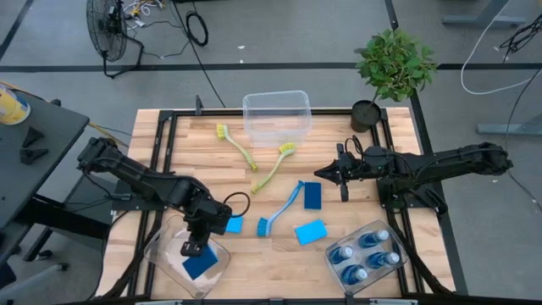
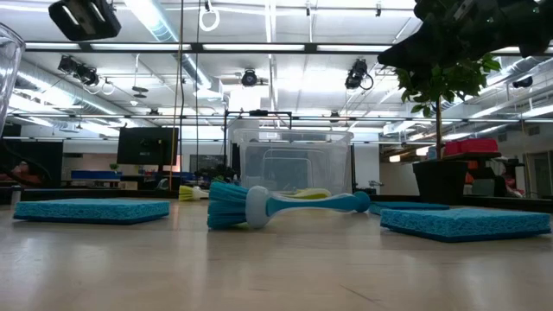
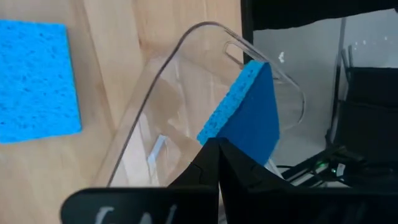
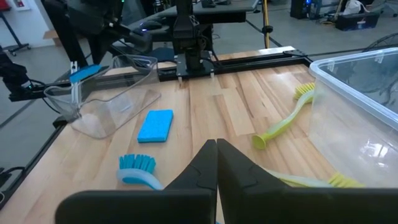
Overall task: Pick & Place Kitchen Sink Supplies
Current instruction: Put the blue sponge into the bottom left transparent bin
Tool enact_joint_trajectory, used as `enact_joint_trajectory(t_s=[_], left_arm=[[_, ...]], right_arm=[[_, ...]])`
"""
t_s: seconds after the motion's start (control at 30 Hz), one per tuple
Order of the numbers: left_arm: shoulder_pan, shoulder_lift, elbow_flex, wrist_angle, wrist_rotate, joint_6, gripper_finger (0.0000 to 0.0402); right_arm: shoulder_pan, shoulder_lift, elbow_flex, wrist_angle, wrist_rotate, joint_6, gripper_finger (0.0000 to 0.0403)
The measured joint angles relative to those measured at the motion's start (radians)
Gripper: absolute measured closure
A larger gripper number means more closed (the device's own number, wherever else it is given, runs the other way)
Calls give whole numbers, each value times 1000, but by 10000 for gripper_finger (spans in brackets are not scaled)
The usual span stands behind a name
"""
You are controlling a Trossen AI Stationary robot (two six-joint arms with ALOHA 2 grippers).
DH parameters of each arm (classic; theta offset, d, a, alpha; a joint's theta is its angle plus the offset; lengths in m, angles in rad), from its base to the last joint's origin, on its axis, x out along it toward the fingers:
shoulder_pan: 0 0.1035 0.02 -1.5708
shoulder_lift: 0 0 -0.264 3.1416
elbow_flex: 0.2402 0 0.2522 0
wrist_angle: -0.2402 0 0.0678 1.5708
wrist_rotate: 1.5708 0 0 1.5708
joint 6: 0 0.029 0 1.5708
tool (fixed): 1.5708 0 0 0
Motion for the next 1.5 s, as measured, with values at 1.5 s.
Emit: enact_joint_trajectory(t_s=[1.5], left_arm=[[9,-6,-5,-110,64,-60,267]], right_arm=[[0,0,0,0,0,-5,399]])
